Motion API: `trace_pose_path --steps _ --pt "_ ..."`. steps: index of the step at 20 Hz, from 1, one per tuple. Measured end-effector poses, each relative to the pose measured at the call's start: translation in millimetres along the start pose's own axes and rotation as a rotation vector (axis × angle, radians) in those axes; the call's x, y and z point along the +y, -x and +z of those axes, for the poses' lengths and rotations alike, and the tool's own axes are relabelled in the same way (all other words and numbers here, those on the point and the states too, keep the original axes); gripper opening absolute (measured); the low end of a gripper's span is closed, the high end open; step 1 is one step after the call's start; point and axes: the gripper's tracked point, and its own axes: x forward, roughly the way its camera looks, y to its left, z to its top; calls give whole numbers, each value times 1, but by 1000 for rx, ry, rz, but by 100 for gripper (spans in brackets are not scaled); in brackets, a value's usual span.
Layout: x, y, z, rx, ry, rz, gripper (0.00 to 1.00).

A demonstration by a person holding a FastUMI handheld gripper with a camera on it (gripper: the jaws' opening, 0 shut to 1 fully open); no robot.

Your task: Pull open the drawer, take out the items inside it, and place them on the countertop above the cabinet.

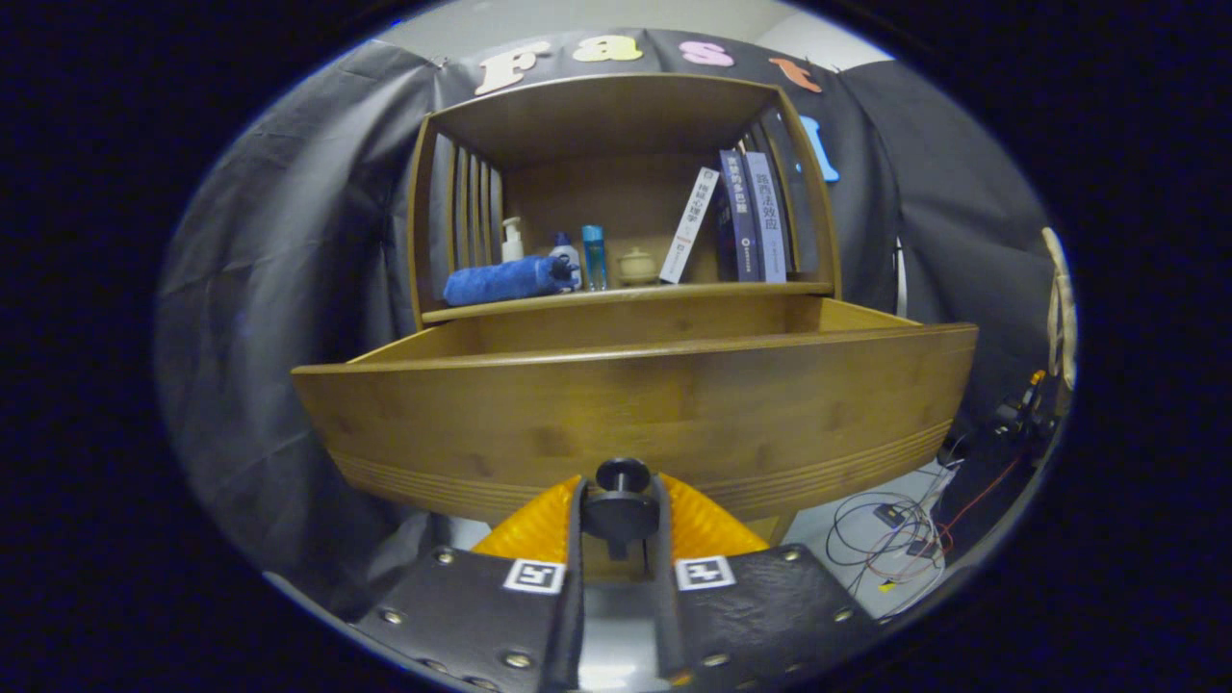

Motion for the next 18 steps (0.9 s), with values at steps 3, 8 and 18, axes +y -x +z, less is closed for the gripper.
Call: trace_pose_path --steps 3,8,18 --pt "-13 11 46 -100 -45 -46 75" --pt "-20 24 115 -221 -3 -89 99" --pt "4 -89 135 96 53 -54 99"
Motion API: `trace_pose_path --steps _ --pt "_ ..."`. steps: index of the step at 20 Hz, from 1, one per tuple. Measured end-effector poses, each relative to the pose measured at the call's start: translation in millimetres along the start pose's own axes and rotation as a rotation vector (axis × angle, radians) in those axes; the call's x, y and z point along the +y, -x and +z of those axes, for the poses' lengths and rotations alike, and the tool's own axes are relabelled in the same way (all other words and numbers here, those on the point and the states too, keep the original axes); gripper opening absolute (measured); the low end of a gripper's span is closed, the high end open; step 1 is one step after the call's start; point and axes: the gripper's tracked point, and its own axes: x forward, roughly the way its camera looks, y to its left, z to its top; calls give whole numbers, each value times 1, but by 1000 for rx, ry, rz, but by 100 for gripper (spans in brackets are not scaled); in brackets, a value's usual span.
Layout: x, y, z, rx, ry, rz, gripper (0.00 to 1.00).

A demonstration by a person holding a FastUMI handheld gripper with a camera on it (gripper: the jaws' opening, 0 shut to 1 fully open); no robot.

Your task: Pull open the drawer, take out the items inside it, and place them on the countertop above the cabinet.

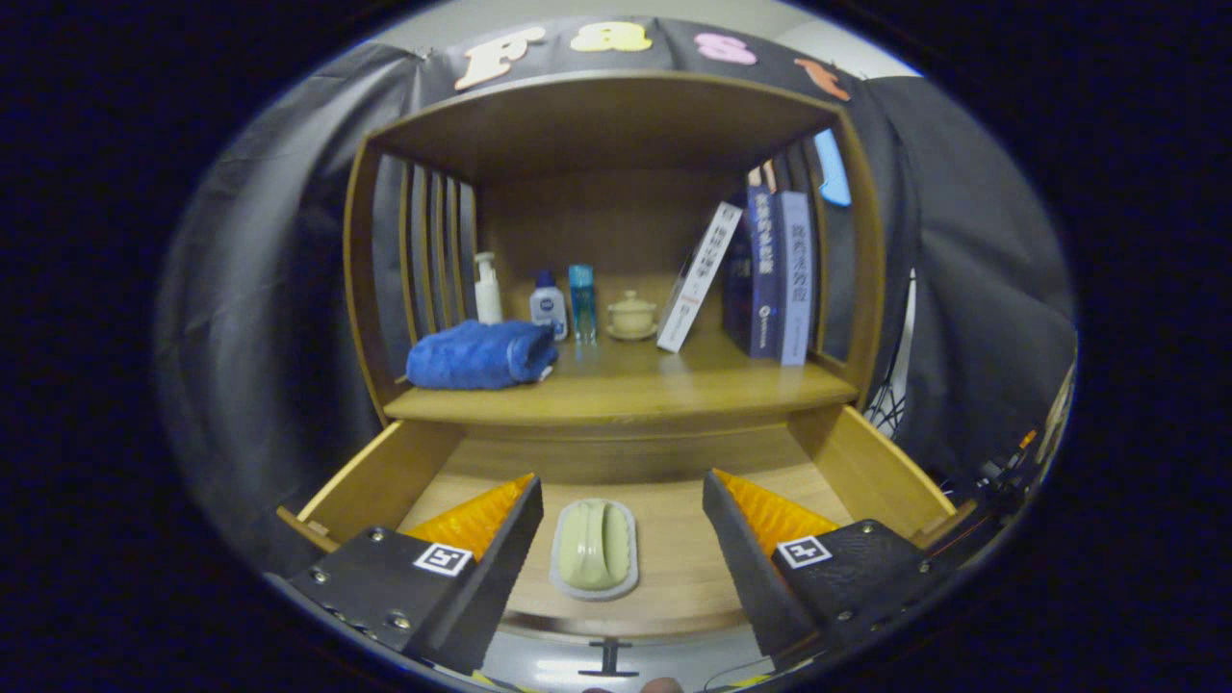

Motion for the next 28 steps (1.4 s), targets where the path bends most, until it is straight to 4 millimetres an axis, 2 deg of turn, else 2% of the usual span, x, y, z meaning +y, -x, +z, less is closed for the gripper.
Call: trace_pose_path --steps 2,6,7,9,11,14,15,17,22,26,28 --pt "6 -26 -11 113 13 6 99" --pt "15 -62 -46 358 44 11 98" --pt "17 -65 -50 396 43 22 96" --pt "20 -72 -50 438 13 12 85" --pt "20 -74 -61 520 19 16 80" --pt "21 -79 -85 630 39 17 48" --pt "25 -90 -86 583 33 11 37" --pt "33 -78 -84 587 43 63 15" --pt "57 -59 -54 409 16 181 15" --pt "53 -45 -18 236 -20 193 15" --pt "47 -38 6 152 -52 195 15"
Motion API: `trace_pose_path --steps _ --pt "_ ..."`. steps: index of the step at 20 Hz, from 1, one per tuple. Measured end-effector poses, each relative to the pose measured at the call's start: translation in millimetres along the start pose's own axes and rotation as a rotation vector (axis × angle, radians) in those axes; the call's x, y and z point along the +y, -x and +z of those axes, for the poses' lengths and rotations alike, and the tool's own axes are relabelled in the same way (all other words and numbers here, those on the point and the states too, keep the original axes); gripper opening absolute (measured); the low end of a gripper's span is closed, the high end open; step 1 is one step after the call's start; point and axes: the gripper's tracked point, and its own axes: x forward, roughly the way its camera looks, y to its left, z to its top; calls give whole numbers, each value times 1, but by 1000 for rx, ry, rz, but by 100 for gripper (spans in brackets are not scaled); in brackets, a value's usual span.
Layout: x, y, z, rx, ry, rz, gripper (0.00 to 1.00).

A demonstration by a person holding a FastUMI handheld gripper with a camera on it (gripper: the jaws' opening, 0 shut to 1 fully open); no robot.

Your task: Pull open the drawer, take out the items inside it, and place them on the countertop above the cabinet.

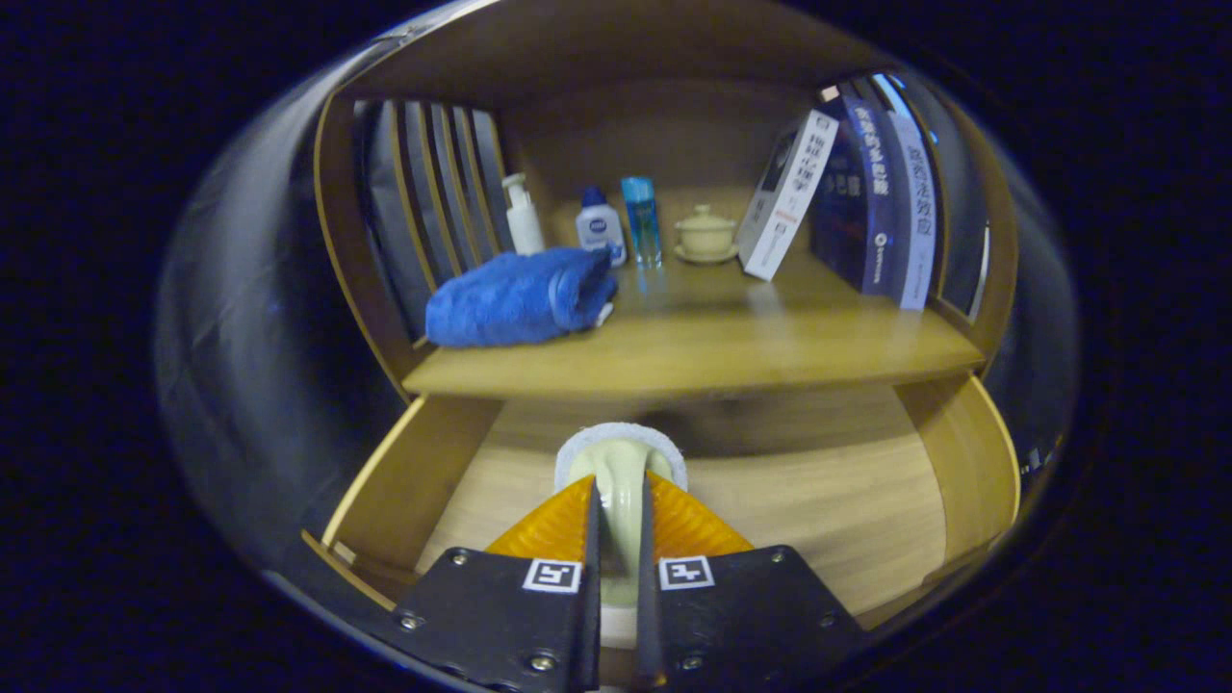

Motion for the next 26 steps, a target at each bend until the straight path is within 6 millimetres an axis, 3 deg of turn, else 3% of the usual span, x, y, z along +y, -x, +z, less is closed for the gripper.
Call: trace_pose_path --steps 4,7,9,12,19,26 --pt "-15 24 61 -192 -59 -3 15" --pt "-37 20 104 -267 -80 -65 15" --pt "-48 -7 111 -249 -54 -109 15" --pt "-50 -46 110 -207 -51 -114 15" --pt "-51 -100 118 -231 -31 -140 16" --pt "-64 -142 144 -270 -30 -202 15"
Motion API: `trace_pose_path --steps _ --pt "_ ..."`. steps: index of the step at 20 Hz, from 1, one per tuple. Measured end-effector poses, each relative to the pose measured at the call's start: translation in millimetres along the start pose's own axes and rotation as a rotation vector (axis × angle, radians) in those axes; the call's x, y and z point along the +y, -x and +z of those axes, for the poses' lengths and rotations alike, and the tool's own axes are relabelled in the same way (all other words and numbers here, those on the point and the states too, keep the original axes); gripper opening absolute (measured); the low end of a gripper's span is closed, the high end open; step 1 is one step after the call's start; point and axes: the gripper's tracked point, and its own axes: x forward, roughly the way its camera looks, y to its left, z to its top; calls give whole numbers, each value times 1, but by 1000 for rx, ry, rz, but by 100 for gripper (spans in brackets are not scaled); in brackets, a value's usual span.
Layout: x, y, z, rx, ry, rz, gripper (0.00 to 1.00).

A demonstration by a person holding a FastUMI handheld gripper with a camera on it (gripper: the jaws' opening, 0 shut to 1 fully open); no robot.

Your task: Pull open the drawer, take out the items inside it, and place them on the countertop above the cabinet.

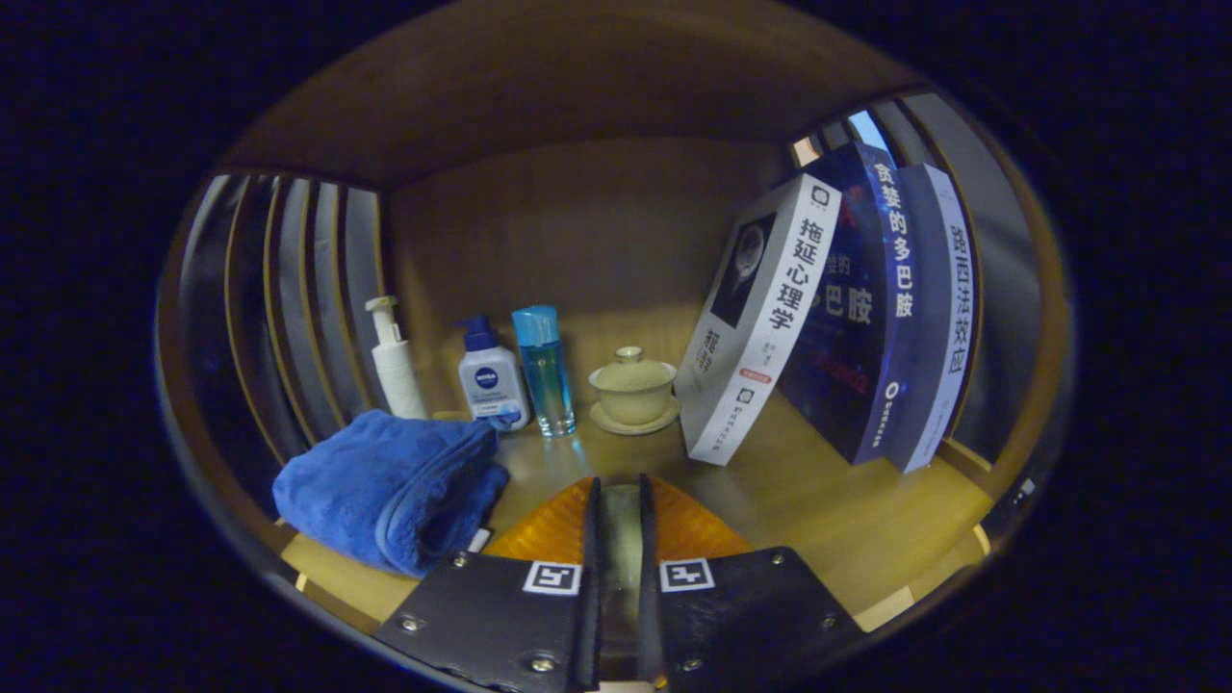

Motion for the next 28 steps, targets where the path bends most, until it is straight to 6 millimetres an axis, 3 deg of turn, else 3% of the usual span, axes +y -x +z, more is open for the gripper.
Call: trace_pose_path --steps 3,7,10,11,17,28 --pt "-1 -9 5 -17 -5 -11 16" --pt "-2 -10 -6 10 -19 -22 26" --pt "-11 15 12 -55 -17 -46 79" --pt "-11 27 18 -66 -20 -45 97" --pt "-18 114 44 -98 -3 -24 100" --pt "-32 316 19 -153 52 -1 99"
